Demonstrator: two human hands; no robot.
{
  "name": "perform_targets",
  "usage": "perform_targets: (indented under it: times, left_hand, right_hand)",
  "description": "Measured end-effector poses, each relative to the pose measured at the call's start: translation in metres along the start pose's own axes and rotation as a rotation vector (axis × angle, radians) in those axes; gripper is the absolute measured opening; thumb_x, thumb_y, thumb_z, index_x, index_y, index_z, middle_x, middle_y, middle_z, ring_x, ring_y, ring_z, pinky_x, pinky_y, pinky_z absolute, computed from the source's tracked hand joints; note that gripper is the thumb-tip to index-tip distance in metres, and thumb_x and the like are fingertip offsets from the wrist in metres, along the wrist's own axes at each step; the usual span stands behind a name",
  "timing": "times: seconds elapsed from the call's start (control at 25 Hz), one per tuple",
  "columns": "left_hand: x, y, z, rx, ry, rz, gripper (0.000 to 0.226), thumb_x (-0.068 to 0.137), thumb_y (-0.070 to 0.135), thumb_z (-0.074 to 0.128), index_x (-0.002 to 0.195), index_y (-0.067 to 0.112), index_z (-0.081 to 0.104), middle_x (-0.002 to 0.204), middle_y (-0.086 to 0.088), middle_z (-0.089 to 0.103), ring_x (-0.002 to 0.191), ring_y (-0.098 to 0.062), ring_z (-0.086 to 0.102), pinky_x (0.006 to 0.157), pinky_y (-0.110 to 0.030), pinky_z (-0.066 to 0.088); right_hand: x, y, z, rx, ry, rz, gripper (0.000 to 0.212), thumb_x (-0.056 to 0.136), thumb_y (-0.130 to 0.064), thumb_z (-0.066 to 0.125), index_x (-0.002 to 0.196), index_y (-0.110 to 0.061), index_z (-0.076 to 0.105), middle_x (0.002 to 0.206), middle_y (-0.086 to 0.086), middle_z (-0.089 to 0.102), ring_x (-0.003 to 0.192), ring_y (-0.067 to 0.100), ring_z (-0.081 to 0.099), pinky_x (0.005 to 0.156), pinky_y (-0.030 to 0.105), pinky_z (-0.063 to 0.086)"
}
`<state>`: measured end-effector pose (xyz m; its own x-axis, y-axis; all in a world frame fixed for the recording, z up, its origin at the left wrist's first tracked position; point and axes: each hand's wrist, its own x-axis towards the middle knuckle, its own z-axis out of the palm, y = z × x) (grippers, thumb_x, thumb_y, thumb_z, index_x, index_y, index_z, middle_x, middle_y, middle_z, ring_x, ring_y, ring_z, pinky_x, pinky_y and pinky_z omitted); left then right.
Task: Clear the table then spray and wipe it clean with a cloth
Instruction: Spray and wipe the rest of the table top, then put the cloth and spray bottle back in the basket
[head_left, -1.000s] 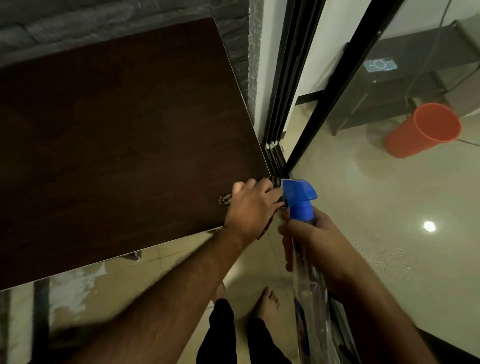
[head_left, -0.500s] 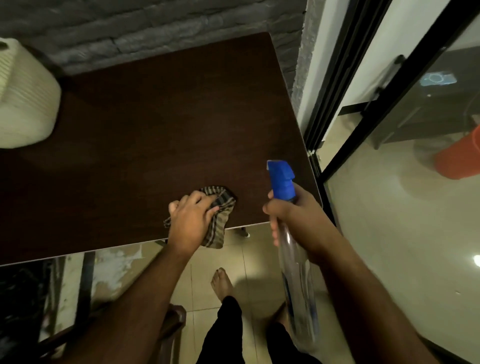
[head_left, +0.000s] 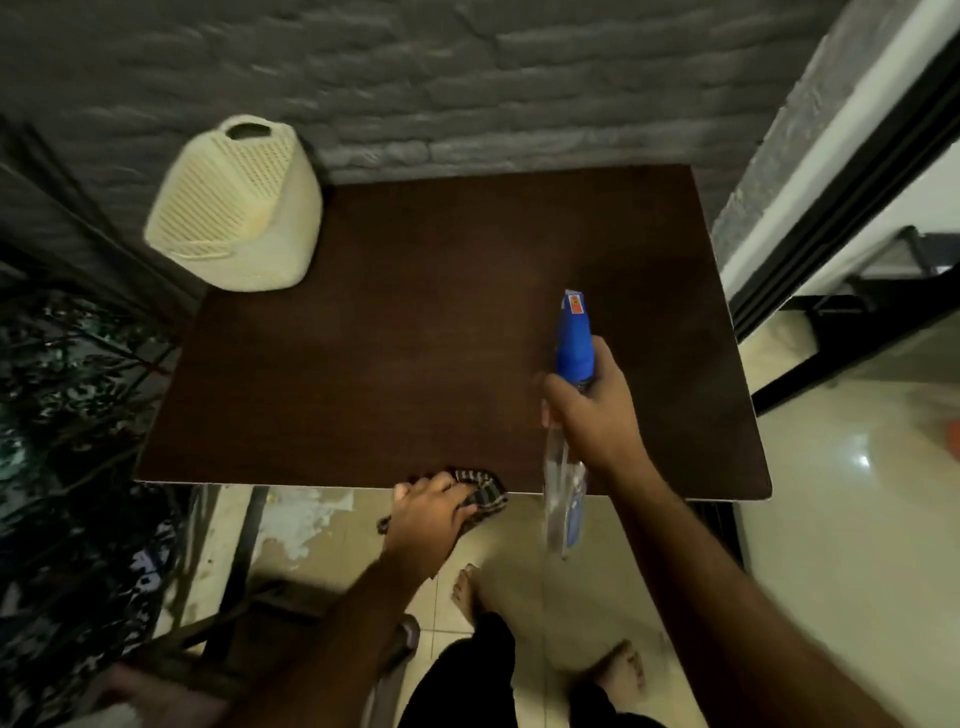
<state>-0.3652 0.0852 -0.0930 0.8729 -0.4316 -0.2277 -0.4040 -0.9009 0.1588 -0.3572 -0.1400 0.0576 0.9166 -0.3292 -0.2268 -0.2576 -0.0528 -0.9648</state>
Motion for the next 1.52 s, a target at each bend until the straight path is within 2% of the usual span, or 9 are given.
perform_targets:
  times: [0.12,0.24,0.44,0.68,0.84,1.08,1.2,1.4,1.52]
  left_hand:
    - [0.018,-0.032,-0.045,-0.057,0.077,-0.064,0.028,0.093,0.044,0.046,0.112,0.033,0.064,0.107,0.003,0.061,0.098,-0.024,0.058,0.08,-0.038,0.031]
    - [0.057,-0.038,-0.089,-0.078,0.176,-0.048,0.027,0.092,0.044,0.051,0.114,0.033,0.063,0.105,0.004,0.06,0.099,-0.02,0.057,0.08,-0.036,0.03]
    - [0.071,-0.068,-0.137,-0.113,0.276,-0.045,0.03,0.093,0.045,0.05,0.117,0.032,0.063,0.104,0.005,0.059,0.098,-0.018,0.057,0.078,-0.035,0.031]
    - [0.063,-0.084,-0.149,-0.217,0.272,-0.142,0.034,0.095,0.045,0.047,0.125,0.033,0.058,0.107,0.008,0.055,0.101,-0.014,0.055,0.078,-0.032,0.03]
    - [0.065,-0.1,-0.164,-0.273,0.343,-0.218,0.034,0.095,0.043,0.048,0.127,0.034,0.056,0.107,0.01,0.053,0.1,-0.01,0.054,0.078,-0.029,0.027]
    - [0.078,-0.117,-0.178,-0.321,0.371,-0.302,0.034,0.095,0.043,0.049,0.128,0.035,0.055,0.107,0.011,0.052,0.101,-0.009,0.052,0.084,-0.029,0.029]
    - [0.09,-0.133,-0.184,-0.324,0.366,-0.287,0.034,0.095,0.042,0.05,0.128,0.035,0.055,0.105,0.012,0.052,0.1,-0.008,0.052,0.084,-0.029,0.03]
    - [0.122,-0.183,-0.206,-0.398,0.368,-0.185,0.032,0.092,0.038,0.057,0.124,0.031,0.06,0.096,0.013,0.049,0.096,-0.011,0.053,0.082,-0.029,0.043]
    - [0.139,-0.229,-0.227,-0.457,0.352,-0.088,0.029,0.091,0.031,0.061,0.119,0.028,0.063,0.097,0.014,0.052,0.098,-0.01,0.052,0.081,-0.026,0.044]
  right_hand:
    - [0.002,-0.04,0.042,-0.043,-0.009,-0.076,0.028,0.087,-0.014,0.066,0.11,-0.024,0.052,0.096,0.005,0.062,0.087,0.027,0.065,0.079,0.041,0.059]
    - [0.014,-0.058,0.059,-0.089,-0.013,-0.135,0.031,0.089,-0.014,0.065,0.113,-0.027,0.049,0.093,-0.004,0.058,0.081,0.01,0.061,0.073,0.022,0.052]
    - [0.025,-0.086,0.088,-0.109,-0.038,-0.219,0.024,0.09,-0.015,0.066,0.105,-0.028,0.051,0.085,-0.008,0.054,0.071,-0.005,0.056,0.066,0.011,0.047]
    - [0.034,-0.091,0.094,-0.125,-0.13,-0.189,0.034,0.092,-0.019,0.065,0.107,-0.045,0.048,0.1,-0.001,0.062,0.093,0.016,0.064,0.077,0.024,0.053]
    - [0.049,-0.099,0.104,-0.156,-0.241,-0.152,0.045,0.093,-0.017,0.064,0.127,-0.038,0.043,0.104,-0.008,0.063,0.096,0.005,0.064,0.071,0.016,0.047]
    - [0.068,-0.106,0.12,-0.197,-0.291,-0.13,0.059,0.091,-0.019,0.064,0.143,-0.032,0.038,0.11,-0.008,0.063,0.102,0.002,0.061,0.088,0.024,0.046]
    - [0.077,-0.111,0.133,-0.212,-0.292,-0.128,0.058,0.092,-0.016,0.064,0.143,-0.029,0.039,0.108,-0.007,0.064,0.1,0.001,0.061,0.083,0.02,0.048]
    - [0.095,-0.119,0.17,-0.257,-0.237,-0.119,0.058,0.09,-0.015,0.066,0.142,-0.02,0.042,0.122,-0.01,0.055,0.114,0.009,0.056,0.104,0.039,0.048]
    - [0.108,-0.13,0.208,-0.324,-0.184,-0.124,0.058,0.087,-0.017,0.07,0.14,-0.02,0.045,0.117,-0.012,0.046,0.113,0.013,0.054,0.103,0.043,0.049]
